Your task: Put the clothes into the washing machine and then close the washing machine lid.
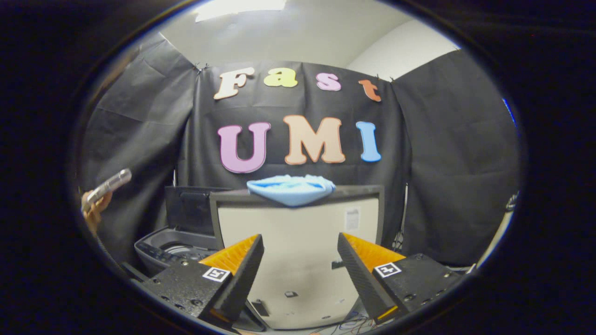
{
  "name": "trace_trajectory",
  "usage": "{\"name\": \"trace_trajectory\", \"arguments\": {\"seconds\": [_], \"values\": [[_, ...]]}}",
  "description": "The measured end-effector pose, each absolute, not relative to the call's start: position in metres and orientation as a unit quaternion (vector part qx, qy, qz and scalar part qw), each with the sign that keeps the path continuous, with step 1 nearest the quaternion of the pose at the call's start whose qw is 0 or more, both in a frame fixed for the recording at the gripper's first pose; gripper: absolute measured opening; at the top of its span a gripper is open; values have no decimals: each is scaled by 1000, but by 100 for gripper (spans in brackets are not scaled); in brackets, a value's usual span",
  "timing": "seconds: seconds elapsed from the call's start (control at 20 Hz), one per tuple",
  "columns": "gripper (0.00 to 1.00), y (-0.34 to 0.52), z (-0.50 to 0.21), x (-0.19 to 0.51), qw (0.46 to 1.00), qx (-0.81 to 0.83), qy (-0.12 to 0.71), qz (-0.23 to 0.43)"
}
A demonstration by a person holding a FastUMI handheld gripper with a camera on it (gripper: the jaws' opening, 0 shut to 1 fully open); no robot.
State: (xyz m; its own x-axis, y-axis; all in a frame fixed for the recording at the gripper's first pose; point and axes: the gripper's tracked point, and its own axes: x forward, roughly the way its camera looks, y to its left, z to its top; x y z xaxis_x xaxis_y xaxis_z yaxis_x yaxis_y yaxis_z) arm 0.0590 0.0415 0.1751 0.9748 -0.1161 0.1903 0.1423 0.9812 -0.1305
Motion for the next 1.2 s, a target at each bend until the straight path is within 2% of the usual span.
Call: {"name": "trace_trajectory", "arguments": {"seconds": [0.3, 0.6, 0.9, 1.1, 1.2], "values": [[97, 82, 253, 105, 990, -78, -113, -28], [99, 96, 286, 172, 992, -94, -79, -32], [99, 77, 284, 243, 991, -115, -25, -60], [100, 42, 258, 287, 988, -108, 47, -100], [100, 37, 250, 305, 988, -93, 71, -100]]}}
